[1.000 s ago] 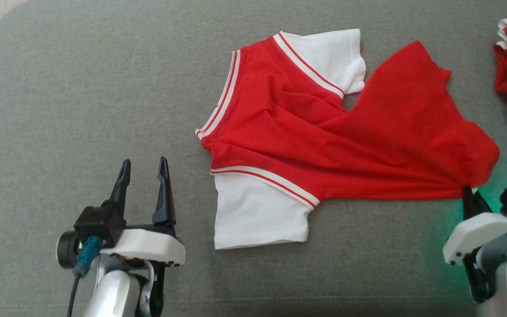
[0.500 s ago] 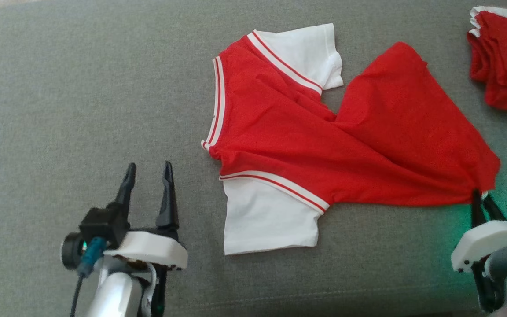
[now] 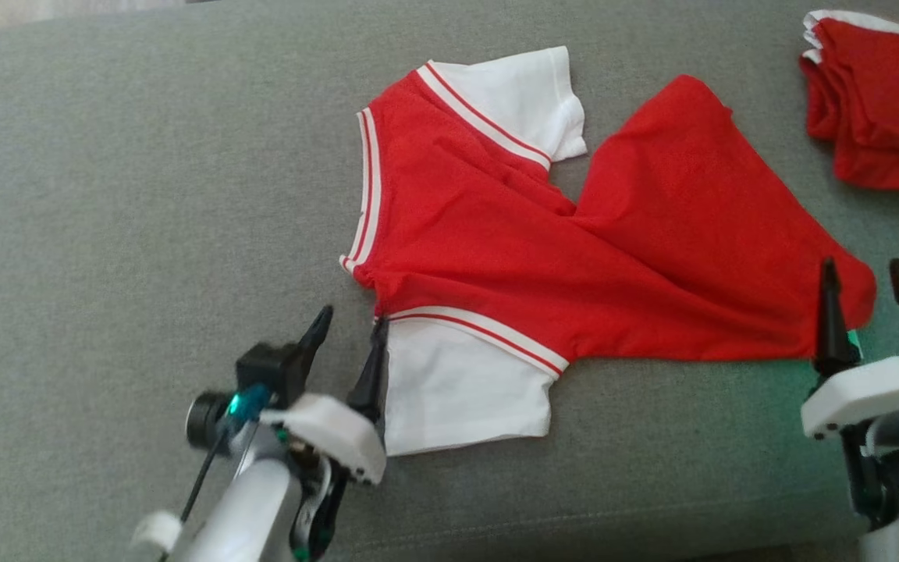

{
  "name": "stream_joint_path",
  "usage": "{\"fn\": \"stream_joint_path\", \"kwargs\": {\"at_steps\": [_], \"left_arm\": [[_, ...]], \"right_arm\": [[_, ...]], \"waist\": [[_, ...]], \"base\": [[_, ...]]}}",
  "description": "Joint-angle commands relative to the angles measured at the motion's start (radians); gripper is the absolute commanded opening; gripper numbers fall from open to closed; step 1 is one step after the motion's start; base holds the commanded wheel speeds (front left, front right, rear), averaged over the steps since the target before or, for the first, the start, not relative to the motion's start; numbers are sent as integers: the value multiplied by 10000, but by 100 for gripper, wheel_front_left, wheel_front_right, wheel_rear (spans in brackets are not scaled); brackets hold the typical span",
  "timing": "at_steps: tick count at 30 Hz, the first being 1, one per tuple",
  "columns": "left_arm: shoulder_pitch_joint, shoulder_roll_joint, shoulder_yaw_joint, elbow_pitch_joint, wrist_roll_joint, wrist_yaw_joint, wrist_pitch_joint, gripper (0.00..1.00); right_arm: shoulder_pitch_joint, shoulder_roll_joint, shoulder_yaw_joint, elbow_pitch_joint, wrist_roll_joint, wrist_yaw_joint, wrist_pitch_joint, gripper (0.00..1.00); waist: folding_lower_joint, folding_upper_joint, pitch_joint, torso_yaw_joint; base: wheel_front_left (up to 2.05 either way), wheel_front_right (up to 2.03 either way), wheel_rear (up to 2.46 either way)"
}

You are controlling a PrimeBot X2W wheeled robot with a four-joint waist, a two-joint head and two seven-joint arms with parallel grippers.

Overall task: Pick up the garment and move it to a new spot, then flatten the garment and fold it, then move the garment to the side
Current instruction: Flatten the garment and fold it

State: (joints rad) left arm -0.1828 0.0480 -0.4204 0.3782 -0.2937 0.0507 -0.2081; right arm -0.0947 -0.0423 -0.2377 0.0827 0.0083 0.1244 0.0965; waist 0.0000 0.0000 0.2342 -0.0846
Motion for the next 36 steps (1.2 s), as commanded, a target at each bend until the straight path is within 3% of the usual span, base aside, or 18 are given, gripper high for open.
{"fn": "stream_joint_path", "kwargs": {"at_steps": [1, 9, 12, 22, 34, 35, 36], "left_arm": [[-683, 22, 104, -31, -65, -114, 54, 100], [-1955, 22, -289, 1411, -306, -239, 366, 100], [-2280, 22, -456, 1666, -588, -303, 290, 0], [-2661, 315, 569, 1964, -1025, 504, -464, 0], [-2206, 741, 1657, 1945, -1134, 674, -533, 0], [-2132, 742, 1729, 1871, -1099, 675, -533, 5], [-2053, 736, 1788, 1774, -1049, 674, -533, 43]], "right_arm": [[-344, -79, 378, -468, 89, 63, -138, 100], [-460, -79, 708, -748, 287, 63, -165, 100], [-444, -79, 659, -775, 338, 63, -257, 100], [-411, -79, 302, -520, 328, 63, -379, 100], [-762, -79, 499, 8, 269, 63, -706, 100], [-795, -79, 505, 65, 277, 63, -770, 100], [-818, -79, 516, 132, 275, 63, -842, 100]], "waist": [[0, 0, 73, -90], [0, 0, 297, -347], [0, 0, 344, -380], [0, 0, 284, 24], [0, 0, -22, 505], [0, 0, -72, 530], [0, 0, -127, 554]], "base": [[0, 0, 0], [0, 0, 0], [0, 0, 0], [0, 0, 0], [0, 0, 0], [0, 0, 0], [0, 0, 0]]}}
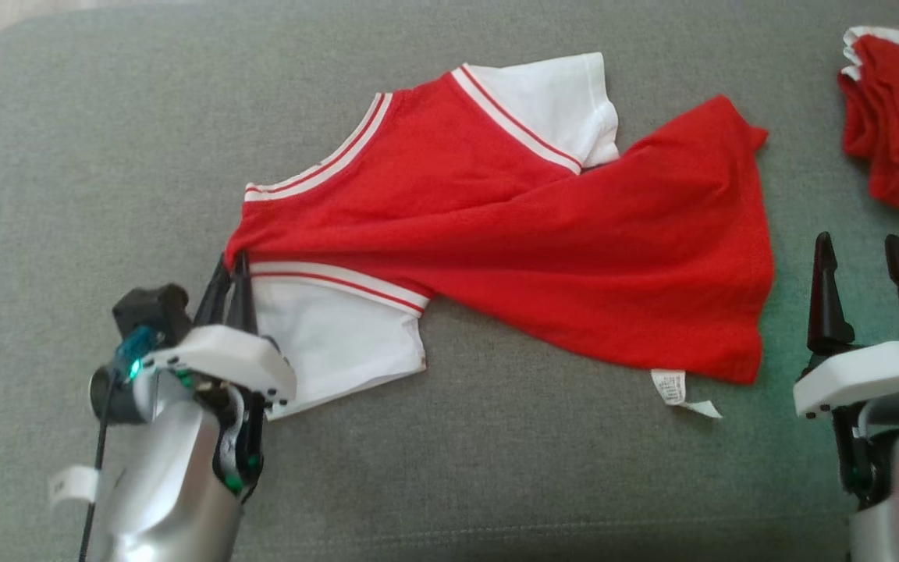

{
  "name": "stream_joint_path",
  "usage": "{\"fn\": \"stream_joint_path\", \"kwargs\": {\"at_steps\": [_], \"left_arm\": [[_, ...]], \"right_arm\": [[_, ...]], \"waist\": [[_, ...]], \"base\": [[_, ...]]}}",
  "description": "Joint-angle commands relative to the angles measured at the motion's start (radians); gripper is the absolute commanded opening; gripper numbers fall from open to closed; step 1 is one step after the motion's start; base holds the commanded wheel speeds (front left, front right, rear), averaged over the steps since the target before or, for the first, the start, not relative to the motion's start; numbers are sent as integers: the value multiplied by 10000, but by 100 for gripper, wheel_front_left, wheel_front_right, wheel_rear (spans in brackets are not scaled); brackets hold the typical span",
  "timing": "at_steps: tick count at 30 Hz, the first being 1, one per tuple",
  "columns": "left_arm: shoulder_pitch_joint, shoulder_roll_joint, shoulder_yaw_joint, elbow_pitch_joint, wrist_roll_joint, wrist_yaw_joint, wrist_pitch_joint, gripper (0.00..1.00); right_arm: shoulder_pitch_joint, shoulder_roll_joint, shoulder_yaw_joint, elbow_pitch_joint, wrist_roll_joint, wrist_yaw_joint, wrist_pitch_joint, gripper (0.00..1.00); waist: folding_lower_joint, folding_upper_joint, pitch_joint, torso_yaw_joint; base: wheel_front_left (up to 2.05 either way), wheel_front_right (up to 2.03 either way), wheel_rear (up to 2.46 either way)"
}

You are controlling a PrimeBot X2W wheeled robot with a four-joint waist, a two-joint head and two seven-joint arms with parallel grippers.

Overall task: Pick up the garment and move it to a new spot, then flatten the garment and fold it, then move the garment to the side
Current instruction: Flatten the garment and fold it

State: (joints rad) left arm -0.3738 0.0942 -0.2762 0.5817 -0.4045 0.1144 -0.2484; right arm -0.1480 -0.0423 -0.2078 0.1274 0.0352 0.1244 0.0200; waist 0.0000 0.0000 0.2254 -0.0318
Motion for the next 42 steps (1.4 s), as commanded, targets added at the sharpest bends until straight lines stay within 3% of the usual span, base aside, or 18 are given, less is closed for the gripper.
{"fn": "stream_joint_path", "kwargs": {"at_steps": [1, 2, 11, 19, 28, 42], "left_arm": [[-59, 261, 401, -382, 118, 27, -131, 83], [36, 241, 447, -511, 169, -7, -131, 100], [1099, 8, 709, -2252, 862, -313, -132, 100], [2217, -211, 778, -3526, 1262, -317, -133, 100], [3210, -336, 600, -4022, 1344, -258, -133, 100], [3437, -391, 307, -4119, 1400, -222, -133, 100]], "right_arm": [[-311, -79, 230, -258, -5, 63, -174, 100], [-339, -79, 252, -214, -12, 63, -268, 100], [-348, -79, 723, 94, 54, 63, -969, 100], [-220, -79, 1644, 541, 554, 63, -1358, 100], [37, -79, 2291, 1285, 1050, 63, -1918, 100], [69, -79, 2509, 1796, 1125, 63, -2100, 100]], "waist": [[0, 0, -99, 51], [0, 0, -161, 71], [0, 0, -946, 295], [0, 0, -1813, 477], [0, 0, -2418, 702], [0, 0, -2510, 701]], "base": [[0, 0, 0], [0, 0, 0], [0, 0, 0], [0, 0, 0], [0, 0, 0], [0, 0, 0]]}}
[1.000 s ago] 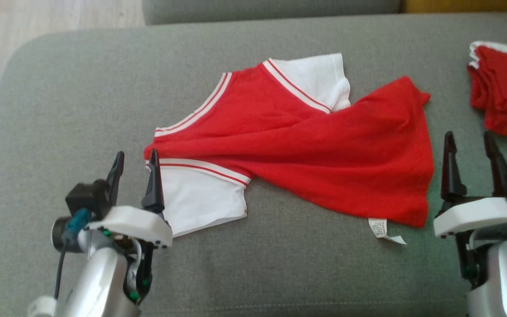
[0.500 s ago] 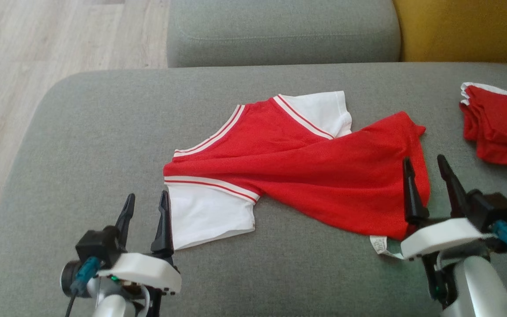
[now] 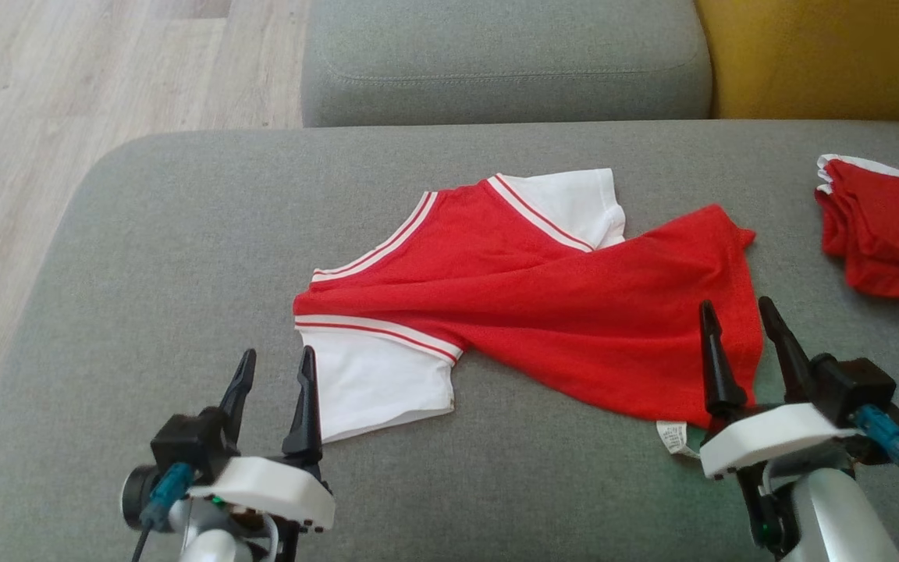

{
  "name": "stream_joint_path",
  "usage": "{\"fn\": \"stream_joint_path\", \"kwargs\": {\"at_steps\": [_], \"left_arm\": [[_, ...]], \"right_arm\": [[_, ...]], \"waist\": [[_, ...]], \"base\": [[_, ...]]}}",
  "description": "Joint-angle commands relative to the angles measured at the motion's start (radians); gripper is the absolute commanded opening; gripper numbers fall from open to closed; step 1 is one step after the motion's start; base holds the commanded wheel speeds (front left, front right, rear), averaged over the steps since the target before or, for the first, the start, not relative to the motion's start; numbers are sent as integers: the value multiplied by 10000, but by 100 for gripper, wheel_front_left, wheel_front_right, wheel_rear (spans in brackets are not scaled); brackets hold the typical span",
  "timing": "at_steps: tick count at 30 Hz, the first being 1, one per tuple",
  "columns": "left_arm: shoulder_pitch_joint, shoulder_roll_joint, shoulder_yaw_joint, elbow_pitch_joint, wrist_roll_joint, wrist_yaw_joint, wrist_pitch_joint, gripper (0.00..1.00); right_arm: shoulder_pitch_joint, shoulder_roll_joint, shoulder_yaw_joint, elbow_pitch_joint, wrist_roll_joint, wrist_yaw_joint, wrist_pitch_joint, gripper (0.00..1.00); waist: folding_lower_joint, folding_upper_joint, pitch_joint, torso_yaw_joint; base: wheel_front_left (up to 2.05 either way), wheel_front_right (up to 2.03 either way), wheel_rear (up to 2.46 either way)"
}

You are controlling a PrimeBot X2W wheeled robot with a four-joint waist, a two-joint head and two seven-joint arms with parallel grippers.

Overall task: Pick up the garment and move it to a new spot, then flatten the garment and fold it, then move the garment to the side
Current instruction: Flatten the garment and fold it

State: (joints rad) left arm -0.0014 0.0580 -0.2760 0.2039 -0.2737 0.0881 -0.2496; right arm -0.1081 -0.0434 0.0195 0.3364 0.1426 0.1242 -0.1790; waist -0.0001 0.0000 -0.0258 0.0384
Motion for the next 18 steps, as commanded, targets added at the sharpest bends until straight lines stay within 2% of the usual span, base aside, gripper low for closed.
{"fn": "stream_joint_path", "kwargs": {"at_steps": [1, 18], "left_arm": [[-286, -30, 296, -335, 92, 39, -122, 100], [-344, -15, 224, -23, 72, 49, -78, 100]], "right_arm": [[-333, -68, 228, -283, 46, 65, -108, 100], [-390, -68, 140, -230, 23, 65, -73, 100]], "waist": [[1, 0, 4, -4], [1, 0, 173, -26]], "base": [[0, 0, 0], [0, 0, 0]]}}
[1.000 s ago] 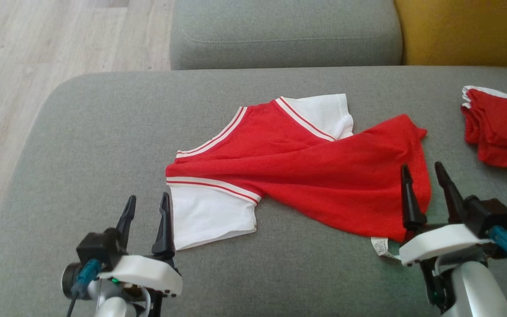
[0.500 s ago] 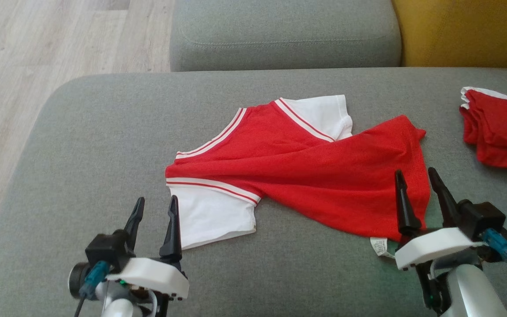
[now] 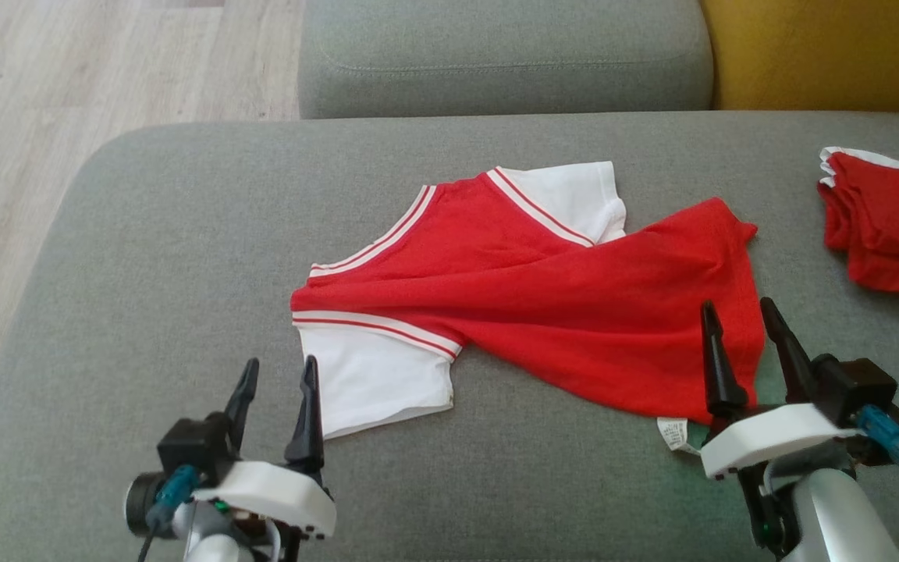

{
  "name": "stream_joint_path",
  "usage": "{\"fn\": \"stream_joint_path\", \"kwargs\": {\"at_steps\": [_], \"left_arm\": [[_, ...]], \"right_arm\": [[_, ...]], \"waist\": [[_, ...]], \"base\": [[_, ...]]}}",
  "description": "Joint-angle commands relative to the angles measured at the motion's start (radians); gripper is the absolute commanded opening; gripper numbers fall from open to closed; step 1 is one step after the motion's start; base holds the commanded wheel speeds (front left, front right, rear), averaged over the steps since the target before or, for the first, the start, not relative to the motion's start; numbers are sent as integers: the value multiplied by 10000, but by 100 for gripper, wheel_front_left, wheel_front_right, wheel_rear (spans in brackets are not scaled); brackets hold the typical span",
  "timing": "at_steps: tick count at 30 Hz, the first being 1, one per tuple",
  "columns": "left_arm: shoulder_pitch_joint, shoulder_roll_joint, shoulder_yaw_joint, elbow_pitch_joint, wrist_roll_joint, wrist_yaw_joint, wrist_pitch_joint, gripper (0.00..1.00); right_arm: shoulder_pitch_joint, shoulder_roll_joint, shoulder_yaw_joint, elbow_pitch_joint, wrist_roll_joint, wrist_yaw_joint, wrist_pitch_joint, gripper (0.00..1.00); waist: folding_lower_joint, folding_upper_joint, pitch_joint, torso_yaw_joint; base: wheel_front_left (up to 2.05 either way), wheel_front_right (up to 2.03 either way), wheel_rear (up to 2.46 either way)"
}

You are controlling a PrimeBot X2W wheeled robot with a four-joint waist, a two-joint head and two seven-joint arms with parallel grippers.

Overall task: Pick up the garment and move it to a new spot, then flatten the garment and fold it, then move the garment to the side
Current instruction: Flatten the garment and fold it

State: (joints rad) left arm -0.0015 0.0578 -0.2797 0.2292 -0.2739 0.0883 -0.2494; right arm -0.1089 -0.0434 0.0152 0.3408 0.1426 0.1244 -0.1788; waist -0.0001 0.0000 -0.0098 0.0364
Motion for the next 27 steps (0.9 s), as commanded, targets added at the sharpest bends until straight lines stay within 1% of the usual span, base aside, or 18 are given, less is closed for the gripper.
{"fn": "stream_joint_path", "kwargs": {"at_steps": [1, 10, 13, 18, 21, 26, 27], "left_arm": [[-337, -8, 230, -186, 60, 39, 11, 100], [-631, 6, 81, 965, -263, -44, 1128, 100], [-833, -6, 169, 1393, -483, 40, 1405, 100], [-1213, -28, 328, 1956, -888, 123, 1572, 100], [-1384, -33, 314, 2322, -964, 213, 1745, 100], [-1476, -38, 133, 2799, -1027, 196, 2120, 100], [-1472, -39, 111, 2878, -1043, 217, 2213, 98]], "right_arm": [[-385, -68, 183, -276, 24, 63, -74, 100], [-489, -68, 336, -342, 85, 63, -125, 100], [-541, -68, 371, -351, 98, 63, -129, 100], [-674, -68, 415, -359, 124, 63, -166, 100], [-744, -68, 413, -321, 132, 63, -199, 100], [-778, -68, 352, -232, 77, 63, -262, 100], [-770, -68, 352, -215, 67, 63, -269, 100]], "waist": [[1, 0, 40, -19], [1, 0, 519, -202], [1, 0, 717, -294], [1, 0, 1075, -469], [1, 0, 1233, -578], [1, 0, 1333, -694], [1, 0, 1329, -714]], "base": [[0, 0, 0], [0, 0, 0], [0, 0, 0], [0, 0, 0], [0, 0, 0], [0, 0, 0], [0, 0, 0]]}}
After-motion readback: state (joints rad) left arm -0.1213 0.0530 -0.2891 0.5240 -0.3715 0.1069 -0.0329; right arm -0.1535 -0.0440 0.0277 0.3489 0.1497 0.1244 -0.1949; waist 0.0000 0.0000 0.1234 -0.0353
